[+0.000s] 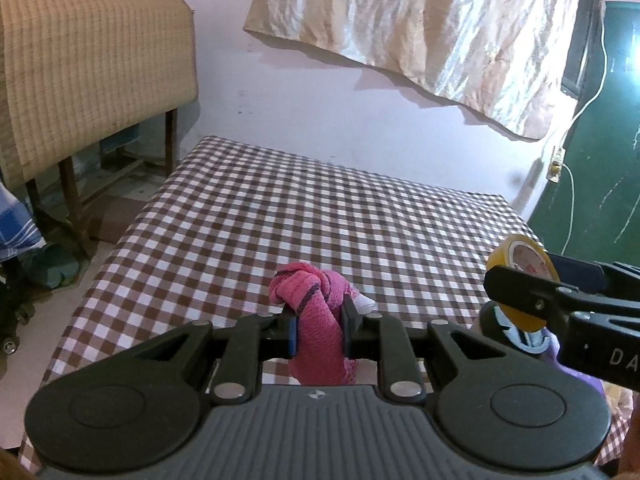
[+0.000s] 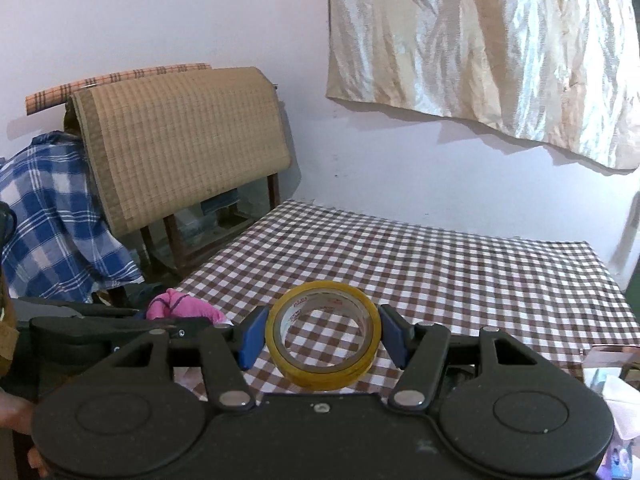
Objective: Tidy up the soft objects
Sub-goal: 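Carry the pink sock and yellow tape roll over the pink-rimmed box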
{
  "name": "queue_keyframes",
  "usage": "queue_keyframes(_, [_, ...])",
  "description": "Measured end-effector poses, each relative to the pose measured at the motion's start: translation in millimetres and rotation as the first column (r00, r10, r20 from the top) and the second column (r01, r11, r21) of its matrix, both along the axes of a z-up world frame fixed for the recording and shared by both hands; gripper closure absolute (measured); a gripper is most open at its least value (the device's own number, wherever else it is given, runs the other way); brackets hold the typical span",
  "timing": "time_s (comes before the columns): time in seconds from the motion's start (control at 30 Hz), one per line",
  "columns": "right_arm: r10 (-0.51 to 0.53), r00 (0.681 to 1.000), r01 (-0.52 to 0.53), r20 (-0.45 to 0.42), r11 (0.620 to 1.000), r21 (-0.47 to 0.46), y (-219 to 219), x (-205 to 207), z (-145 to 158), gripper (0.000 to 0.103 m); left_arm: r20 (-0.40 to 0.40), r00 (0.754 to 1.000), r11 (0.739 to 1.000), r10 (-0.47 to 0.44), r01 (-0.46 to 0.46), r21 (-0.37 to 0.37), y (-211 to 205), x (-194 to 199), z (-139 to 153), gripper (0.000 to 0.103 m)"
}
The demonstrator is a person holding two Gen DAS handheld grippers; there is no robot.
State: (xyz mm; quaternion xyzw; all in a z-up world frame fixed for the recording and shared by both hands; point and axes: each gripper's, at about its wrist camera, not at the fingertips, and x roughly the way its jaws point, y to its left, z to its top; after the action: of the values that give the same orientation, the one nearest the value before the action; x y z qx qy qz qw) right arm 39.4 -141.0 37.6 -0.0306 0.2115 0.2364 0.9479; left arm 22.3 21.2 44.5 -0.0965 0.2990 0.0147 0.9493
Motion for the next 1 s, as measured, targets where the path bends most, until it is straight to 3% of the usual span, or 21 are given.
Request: queue_keyframes(1.0, [-0.119,0.993,0.118,0.020,0.992,0.034,-73,0,5,0.032,0.003,0.990,0.990,-0.142,0.142,-0.005,-63,19,0,0.081])
